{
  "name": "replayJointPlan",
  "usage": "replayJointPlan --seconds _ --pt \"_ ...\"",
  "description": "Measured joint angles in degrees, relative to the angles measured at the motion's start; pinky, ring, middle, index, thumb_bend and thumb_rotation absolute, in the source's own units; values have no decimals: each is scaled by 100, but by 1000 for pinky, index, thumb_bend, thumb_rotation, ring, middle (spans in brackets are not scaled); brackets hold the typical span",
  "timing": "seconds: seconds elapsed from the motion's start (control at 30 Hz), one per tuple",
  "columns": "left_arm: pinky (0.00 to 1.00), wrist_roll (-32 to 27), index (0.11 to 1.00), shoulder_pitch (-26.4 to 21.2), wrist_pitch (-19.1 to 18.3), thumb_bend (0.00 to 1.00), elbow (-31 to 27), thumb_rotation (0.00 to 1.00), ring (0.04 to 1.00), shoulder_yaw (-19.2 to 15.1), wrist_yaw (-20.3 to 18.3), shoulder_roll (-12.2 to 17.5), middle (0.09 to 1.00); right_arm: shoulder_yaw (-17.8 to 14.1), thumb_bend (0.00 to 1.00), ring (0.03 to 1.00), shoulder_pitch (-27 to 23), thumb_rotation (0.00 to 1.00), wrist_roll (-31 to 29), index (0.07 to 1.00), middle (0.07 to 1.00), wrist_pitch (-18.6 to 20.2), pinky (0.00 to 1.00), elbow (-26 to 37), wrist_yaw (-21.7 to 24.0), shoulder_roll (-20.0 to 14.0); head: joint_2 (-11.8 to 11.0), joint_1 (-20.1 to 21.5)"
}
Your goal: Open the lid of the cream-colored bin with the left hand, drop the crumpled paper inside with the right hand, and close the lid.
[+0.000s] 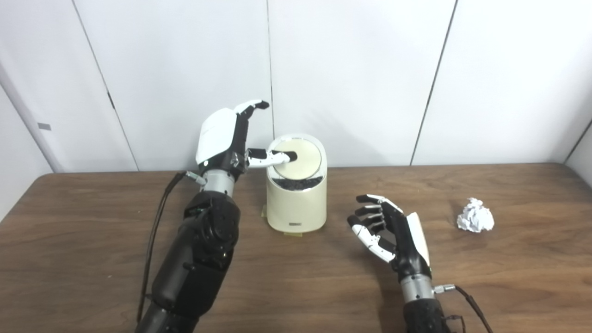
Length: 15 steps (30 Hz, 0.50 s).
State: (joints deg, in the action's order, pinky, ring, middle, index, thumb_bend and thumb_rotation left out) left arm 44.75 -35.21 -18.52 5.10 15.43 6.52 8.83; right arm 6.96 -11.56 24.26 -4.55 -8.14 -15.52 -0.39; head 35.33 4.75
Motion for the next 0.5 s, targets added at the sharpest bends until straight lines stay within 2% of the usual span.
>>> replayJointPlan --seconds 0.1,0.17,0.27,0.4,0.43,0.5 --pt "843 347 812 -19 156 1000 276 324 869 136 313 104 864 1 311 534 0 525 5 691 608 0 404 -1 -13 -3 0 9" --pt "873 509 814 -77 229 998 477 323 879 203 477 134 855 1 304 515 1 513 12 693 594 0 383 -1 -15 -6 9 17" --pt "935 602 828 -174 246 993 723 337 905 259 573 132 869 6 308 564 0 518 13 693 630 0 425 1 -14 -5 9 26" --pt "943 671 836 -217 273 986 918 369 907 318 638 108 866 22 307 514 -5 507 29 689 590 -1 385 0 -16 -2 18 35" --pt "945 673 837 -217 275 982 941 379 902 327 638 101 861 22 304 458 -5 503 35 692 539 -1 344 0 -16 -2 18 44" --pt "943 686 834 -235 284 978 1042 414 886 339 641 99 847 22 307 495 -5 504 42 692 570 -1 368 0 -16 -1 26 44"
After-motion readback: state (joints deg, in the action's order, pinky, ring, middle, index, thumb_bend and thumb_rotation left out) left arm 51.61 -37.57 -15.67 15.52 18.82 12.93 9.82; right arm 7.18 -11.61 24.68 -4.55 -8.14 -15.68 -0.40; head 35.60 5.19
